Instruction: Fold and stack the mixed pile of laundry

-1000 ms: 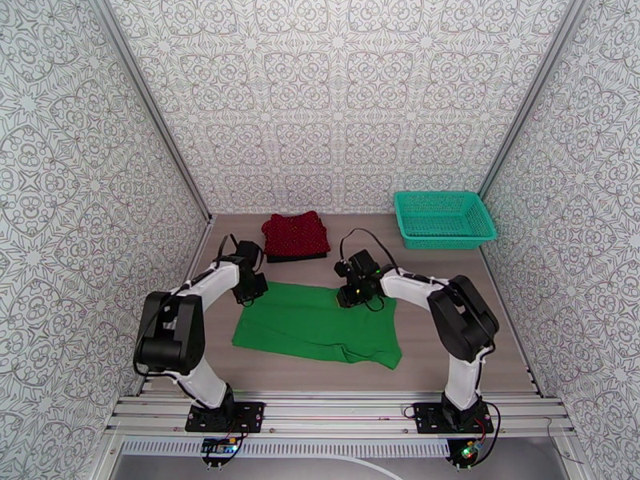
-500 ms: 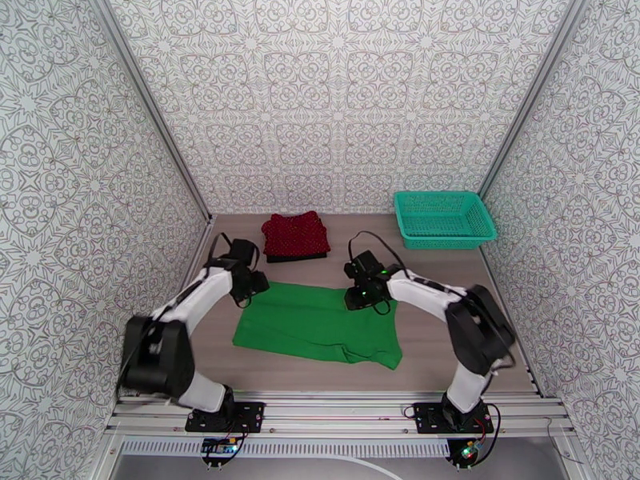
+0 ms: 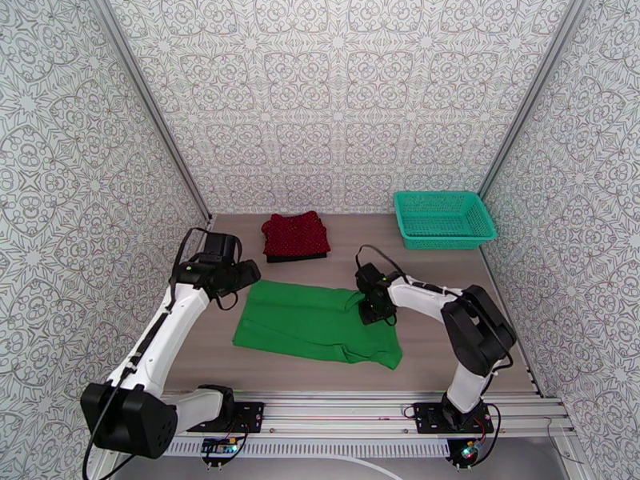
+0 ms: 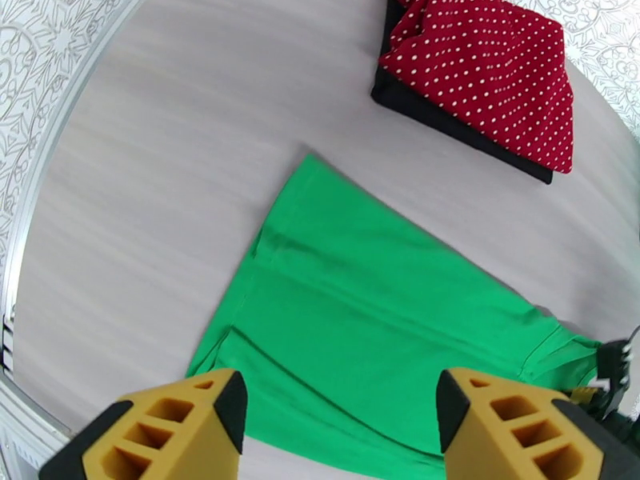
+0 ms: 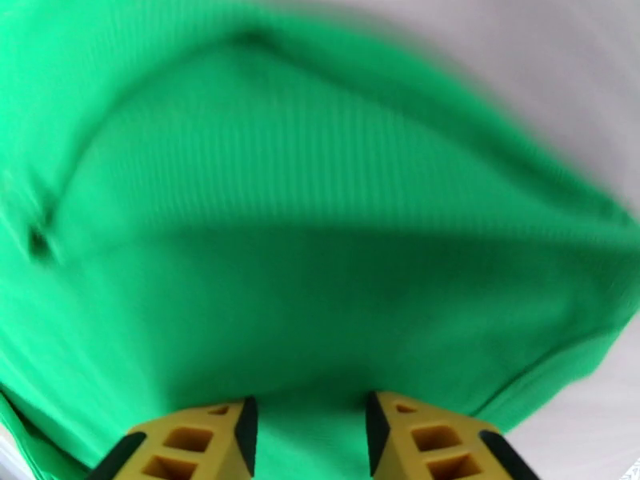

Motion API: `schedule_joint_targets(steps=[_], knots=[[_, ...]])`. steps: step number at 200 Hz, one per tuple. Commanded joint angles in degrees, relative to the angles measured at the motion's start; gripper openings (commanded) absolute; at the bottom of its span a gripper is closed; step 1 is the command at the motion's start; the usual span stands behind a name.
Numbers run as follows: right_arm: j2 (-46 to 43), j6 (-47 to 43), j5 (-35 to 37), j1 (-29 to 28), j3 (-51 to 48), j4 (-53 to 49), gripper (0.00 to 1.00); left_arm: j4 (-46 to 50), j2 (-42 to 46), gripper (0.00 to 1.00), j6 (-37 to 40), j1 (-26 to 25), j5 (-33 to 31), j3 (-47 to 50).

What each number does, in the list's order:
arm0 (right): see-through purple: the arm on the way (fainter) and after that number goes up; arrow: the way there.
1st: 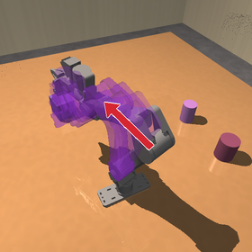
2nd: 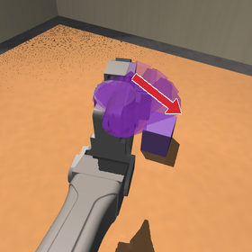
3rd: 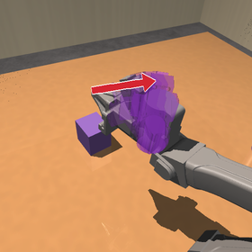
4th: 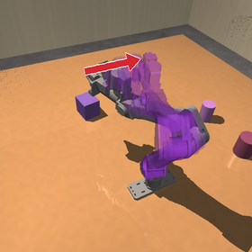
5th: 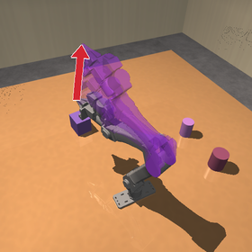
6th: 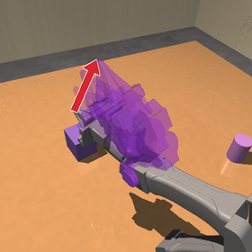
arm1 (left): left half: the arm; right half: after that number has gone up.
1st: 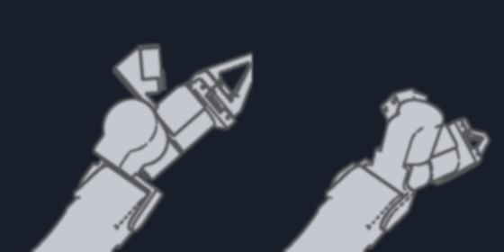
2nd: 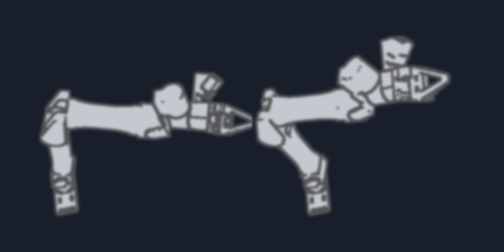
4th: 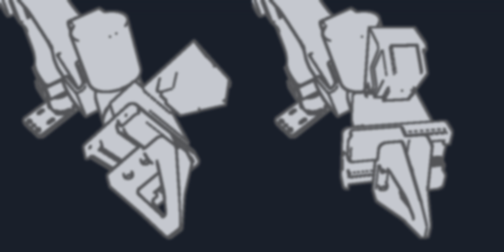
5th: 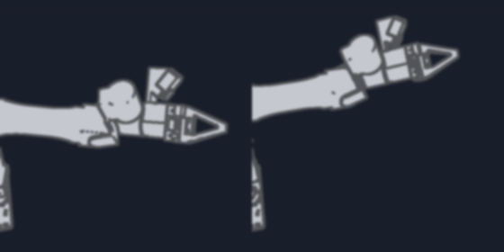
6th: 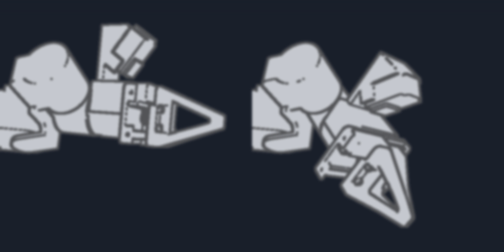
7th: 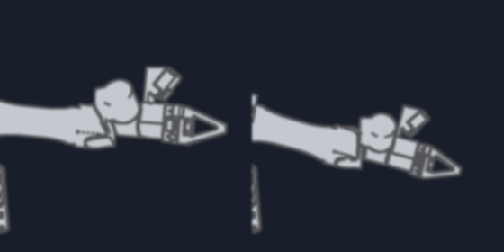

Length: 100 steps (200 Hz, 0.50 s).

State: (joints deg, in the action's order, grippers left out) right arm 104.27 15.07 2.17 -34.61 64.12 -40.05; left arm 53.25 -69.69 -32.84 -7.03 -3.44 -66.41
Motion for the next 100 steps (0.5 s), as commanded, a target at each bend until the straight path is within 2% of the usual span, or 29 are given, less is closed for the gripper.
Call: schedule_joint_targets(steps=[1, 44, 100], knots=[[4.3, -0.6, 4.3, 0.4, 1.5, -4.6, 0.45, 3.7, 3.0, 0.69, 0.0, 0.3, 0.4, 0.0], [8.5, -5.8, 11.7, 3.2, 5.3, -10.6, 0.47, 4.6, 8.4, 0.71, -1.2, -0.1, 2.5, 4.2], [7.8, -13.5, 14.4, 10.1, 6.1, -11.7, 0.48, 4.8, 10.3, 0.71, -1.8, -0.2, 5.3, 9.3]])
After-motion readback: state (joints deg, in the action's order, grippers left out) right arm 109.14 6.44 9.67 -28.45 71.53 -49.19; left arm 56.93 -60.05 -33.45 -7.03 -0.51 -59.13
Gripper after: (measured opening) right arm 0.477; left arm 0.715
